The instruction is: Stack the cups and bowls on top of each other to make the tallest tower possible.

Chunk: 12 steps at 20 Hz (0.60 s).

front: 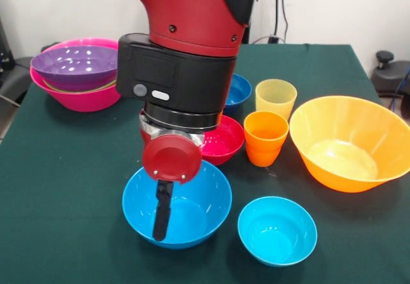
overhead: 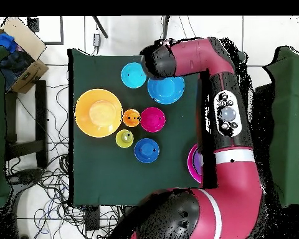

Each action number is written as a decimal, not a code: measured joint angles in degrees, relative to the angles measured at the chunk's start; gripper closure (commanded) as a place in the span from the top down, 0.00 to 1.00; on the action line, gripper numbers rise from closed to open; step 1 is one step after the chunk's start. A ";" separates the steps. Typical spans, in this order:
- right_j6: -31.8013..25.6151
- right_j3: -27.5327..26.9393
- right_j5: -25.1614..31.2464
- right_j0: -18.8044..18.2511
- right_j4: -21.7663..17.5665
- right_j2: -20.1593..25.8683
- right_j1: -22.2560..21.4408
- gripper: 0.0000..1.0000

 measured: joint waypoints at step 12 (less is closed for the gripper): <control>0.00 -2.28 0.04 -0.64 1.07 0.10 1.52 1.00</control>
